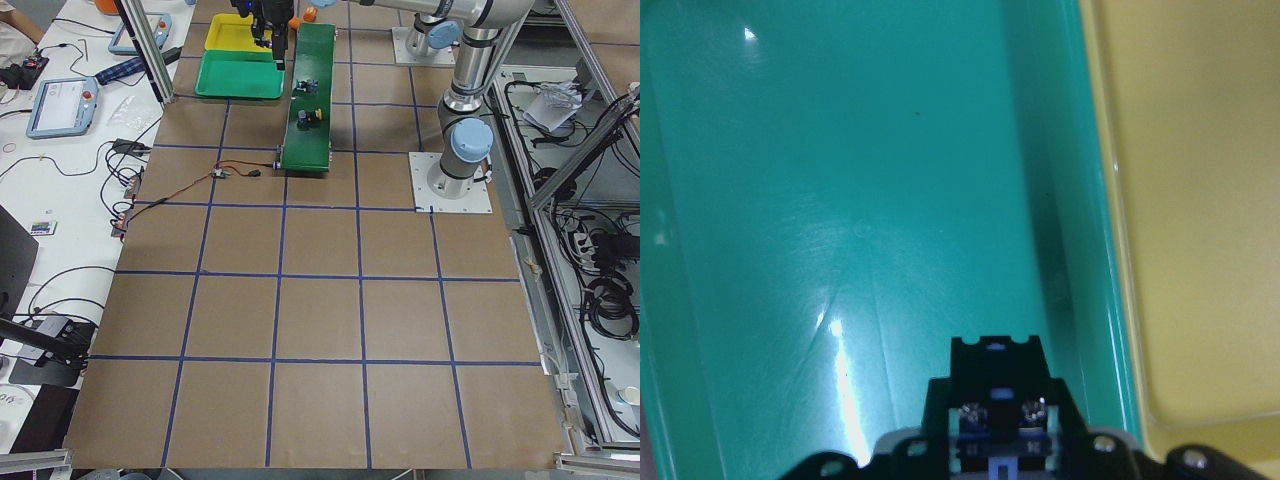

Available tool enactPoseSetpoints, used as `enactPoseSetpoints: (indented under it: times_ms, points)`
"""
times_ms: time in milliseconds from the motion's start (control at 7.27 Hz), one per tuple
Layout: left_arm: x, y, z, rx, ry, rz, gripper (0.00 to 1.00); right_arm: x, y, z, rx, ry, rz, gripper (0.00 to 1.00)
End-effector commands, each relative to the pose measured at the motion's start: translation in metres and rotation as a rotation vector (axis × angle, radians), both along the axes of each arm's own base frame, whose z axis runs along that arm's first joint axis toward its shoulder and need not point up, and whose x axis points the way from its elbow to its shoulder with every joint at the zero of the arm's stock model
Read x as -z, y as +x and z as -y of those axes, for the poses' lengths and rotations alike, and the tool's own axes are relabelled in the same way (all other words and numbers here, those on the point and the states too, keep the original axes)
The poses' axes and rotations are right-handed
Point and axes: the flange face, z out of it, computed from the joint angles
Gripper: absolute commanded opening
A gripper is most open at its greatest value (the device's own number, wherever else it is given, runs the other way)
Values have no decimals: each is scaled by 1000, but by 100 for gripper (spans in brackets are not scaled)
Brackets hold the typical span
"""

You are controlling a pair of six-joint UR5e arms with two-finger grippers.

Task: Sort buttons by color to trays
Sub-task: 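Carry the clear-topped button into the green tray and release it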

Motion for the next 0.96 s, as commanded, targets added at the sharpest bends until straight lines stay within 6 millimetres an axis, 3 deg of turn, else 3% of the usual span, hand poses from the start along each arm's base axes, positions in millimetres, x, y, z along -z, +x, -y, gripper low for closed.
enactPoseSetpoints:
  times_ms: [0, 138, 275, 412, 550, 688, 825]
  points:
    - [0, -1, -1, 1, -5, -2, 100, 27, 2, 6, -15, 3, -5, 15]
    - [-3, -1, 0, 1, -10, 0, 100, 35, 0, 7, -12, 12, -7, 38]
    - [1, -1, 1, -1, -1, -2, 100, 40, -2, 8, -9, 18, -6, 92]
    - [-1, -1, 1, -1, -4, -2, 100, 36, -2, 8, -9, 14, -9, 100]
    - [0, -1, -1, -1, -2, 0, 100, 23, -4, 5, -2, 7, -10, 100]
    - [1, -1, -2, 1, 1, -2, 100, -5, -7, -2, 0, -16, -2, 100]
    - [0, -2, -2, -1, -2, -6, 100, -43, -9, -26, 5, -5, -5, 100]
